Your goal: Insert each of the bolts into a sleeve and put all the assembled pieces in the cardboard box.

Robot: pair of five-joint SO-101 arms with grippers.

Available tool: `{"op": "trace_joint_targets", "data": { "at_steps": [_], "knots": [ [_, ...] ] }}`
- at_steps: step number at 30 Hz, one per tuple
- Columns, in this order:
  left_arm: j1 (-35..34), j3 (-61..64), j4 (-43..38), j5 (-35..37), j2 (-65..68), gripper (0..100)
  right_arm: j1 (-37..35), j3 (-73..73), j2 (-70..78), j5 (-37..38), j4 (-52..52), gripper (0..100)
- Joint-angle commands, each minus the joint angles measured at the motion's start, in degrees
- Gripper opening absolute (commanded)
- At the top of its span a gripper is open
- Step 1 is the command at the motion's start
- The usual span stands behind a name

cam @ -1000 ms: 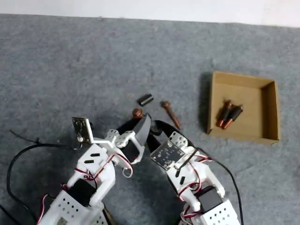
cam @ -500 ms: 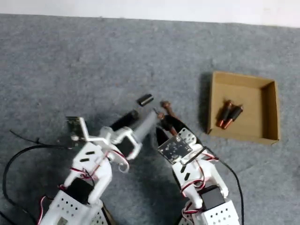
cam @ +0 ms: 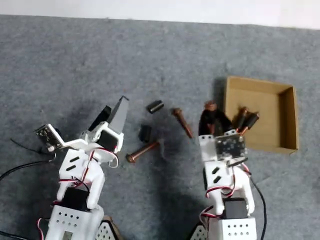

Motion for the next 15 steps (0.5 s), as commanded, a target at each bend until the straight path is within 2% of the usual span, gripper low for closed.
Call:
{"op": "trace_joint_targets", "data": {
  "at_steps": [1,4,15],
  "knots": [
    [-0.7,-0.3,0.2,0.3,-0.6,23,4.7,6.6,-0.7,-2.6,-5.0,0.5],
    [-0.1,0.9,-0.1,-3.6,-0.6,23,7.4,6.6,-0.7,-7.2,-7.9,0.5],
    [2.1,1.4,0.1,-4.9,-0.1,23,9.0,6.4,-0.7,-6.8,-11.0,0.9]
  ]
}}
